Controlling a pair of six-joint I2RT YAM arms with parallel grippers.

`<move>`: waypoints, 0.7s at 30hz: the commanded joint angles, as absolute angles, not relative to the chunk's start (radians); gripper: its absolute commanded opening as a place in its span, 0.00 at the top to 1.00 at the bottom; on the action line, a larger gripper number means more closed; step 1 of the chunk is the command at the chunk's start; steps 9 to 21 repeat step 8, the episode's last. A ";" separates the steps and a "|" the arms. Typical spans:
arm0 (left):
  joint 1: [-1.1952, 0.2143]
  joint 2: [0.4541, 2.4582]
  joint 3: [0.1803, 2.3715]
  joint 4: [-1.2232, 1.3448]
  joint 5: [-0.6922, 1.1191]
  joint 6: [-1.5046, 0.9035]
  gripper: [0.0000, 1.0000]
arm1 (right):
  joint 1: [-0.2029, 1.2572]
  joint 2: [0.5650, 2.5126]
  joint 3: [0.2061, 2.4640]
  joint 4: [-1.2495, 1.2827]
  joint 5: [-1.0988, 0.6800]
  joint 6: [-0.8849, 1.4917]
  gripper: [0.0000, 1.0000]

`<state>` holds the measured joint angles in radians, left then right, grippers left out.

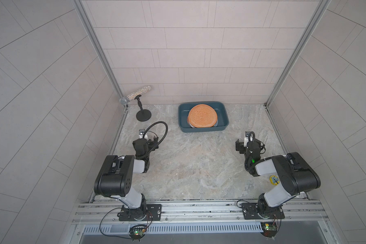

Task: Put the coasters into the storage box
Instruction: Reset both arms

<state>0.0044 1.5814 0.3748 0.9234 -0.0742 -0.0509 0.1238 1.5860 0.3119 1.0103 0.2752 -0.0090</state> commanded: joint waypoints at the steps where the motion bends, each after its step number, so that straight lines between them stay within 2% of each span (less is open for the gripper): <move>1: 0.010 1.581 0.369 0.970 -0.068 -0.047 0.00 | 0.127 1.586 0.312 1.086 0.332 -0.033 0.00; 21: 0.009 1.582 0.369 0.968 -0.068 -0.046 0.00 | 0.110 1.578 0.337 1.027 0.298 -0.020 0.00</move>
